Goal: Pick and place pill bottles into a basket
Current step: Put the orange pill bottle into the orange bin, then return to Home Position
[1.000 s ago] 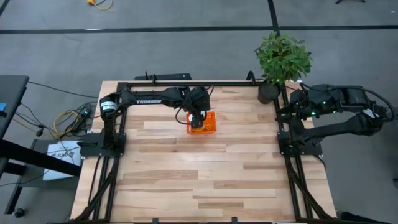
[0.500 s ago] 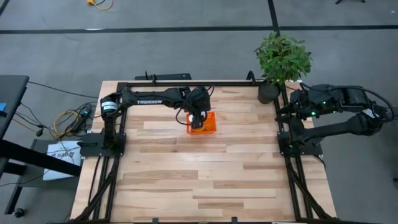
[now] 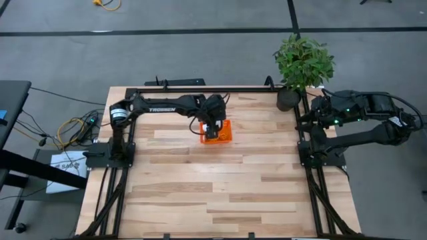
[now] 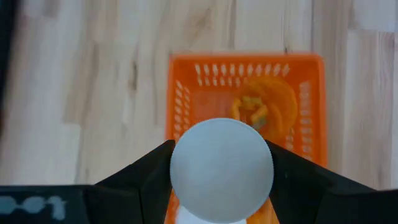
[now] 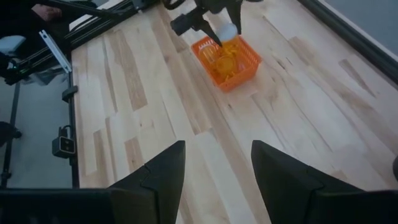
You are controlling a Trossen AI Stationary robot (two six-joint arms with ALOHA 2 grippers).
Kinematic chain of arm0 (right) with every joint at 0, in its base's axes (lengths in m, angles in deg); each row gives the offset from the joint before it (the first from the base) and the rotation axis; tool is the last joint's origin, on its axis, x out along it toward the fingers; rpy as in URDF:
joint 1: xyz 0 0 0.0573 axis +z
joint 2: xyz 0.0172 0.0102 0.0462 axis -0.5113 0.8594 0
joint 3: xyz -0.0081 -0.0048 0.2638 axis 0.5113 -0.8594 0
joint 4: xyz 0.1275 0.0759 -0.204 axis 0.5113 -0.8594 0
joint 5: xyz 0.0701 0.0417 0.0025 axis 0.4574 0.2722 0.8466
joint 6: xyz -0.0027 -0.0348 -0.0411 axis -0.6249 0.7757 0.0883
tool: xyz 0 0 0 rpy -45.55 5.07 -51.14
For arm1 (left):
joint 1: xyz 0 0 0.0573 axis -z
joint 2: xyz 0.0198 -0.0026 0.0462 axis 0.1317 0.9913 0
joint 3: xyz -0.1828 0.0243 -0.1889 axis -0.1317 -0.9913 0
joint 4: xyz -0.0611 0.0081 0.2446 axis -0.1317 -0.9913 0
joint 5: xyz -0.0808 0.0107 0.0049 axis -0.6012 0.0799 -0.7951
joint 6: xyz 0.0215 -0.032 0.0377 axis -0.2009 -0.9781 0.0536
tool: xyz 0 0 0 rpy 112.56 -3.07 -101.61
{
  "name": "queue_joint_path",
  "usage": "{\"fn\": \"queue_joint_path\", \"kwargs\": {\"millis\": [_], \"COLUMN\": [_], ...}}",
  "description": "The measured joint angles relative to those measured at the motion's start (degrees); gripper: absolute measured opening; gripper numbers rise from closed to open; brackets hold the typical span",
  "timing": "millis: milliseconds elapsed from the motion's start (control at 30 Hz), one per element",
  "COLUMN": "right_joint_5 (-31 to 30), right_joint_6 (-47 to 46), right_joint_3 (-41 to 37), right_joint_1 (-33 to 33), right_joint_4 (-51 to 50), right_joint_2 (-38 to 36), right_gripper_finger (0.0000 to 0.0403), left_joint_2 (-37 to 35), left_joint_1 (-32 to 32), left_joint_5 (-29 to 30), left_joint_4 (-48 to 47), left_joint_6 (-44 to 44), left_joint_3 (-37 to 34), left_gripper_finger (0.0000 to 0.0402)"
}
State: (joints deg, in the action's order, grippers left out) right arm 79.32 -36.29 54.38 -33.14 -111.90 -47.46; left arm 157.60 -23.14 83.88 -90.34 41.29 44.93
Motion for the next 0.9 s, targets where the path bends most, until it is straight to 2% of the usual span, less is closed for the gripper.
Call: {"fn": "queue_joint_path", "kwargs": {"millis": [200,500,900], "right_joint_5": [1.27,1.29,1.29], "right_joint_6": [-0.11,-0.42,-0.49], "right_joint_3": [0.0,0.0,0.0], "right_joint_1": [0.02,0.04,0.04], "right_joint_4": [0.0,-0.02,0.0], "right_joint_2": [-0.02,0.0,-0.02], "right_gripper_finger": [0.0176,0.0178,0.0178], "left_joint_2": [2.65,2.73,2.73], "left_joint_1": [0.52,0.66,0.66], "left_joint_5": [-0.13,0.38,1.62], "left_joint_4": [-0.34,-0.34,-1.03], "left_joint_6": [-0.07,0.07,0.83], "left_joint_3": [-0.02,-0.02,-0.02], "left_gripper_finger": [0.021,0.0212,0.0285]}}
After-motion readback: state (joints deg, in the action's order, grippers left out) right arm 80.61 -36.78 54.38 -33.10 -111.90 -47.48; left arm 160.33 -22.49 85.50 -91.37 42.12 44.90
